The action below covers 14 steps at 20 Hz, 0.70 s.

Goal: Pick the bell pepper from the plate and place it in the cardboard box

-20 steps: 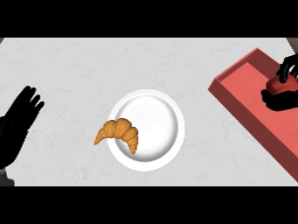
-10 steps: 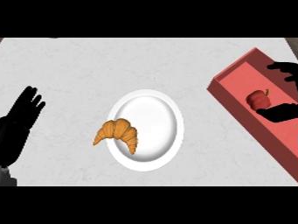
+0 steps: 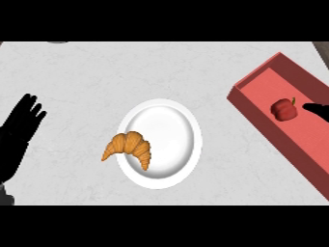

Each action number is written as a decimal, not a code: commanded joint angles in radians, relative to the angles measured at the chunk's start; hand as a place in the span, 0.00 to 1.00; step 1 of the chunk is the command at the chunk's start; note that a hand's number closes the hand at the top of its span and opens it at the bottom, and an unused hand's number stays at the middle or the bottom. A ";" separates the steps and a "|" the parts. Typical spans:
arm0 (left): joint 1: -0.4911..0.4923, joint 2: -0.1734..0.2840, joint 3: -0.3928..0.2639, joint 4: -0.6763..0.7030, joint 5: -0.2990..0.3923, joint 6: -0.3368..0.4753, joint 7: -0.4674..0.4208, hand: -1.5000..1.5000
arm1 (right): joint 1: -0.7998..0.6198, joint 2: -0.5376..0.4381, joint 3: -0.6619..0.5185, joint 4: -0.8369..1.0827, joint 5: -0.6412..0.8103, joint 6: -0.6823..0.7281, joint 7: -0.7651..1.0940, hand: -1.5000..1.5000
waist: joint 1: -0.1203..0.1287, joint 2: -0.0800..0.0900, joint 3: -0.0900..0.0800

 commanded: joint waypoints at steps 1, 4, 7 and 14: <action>0.002 0.041 0.046 0.006 0.031 -0.031 0.011 0.50 | 0.027 -0.042 -0.134 -0.073 -0.179 0.056 0.020 0.00 | -0.002 -0.001 -0.001; 0.004 -0.033 -0.032 -0.097 -0.020 0.050 0.075 0.50 | 0.013 -0.104 -0.206 0.035 -0.225 0.036 0.005 0.00 | 0.009 0.001 0.000; 0.028 -0.014 -0.003 -0.031 -0.007 -0.010 0.013 0.50 | 0.090 -0.123 -0.261 0.008 -0.313 0.066 -0.020 0.00 | 0.006 0.001 0.000; 0.002 -0.035 -0.005 0.014 -0.029 -0.003 -0.018 0.50 | 0.150 -0.320 -0.394 0.156 -0.518 0.250 -0.119 0.00 | 0.006 0.002 -0.001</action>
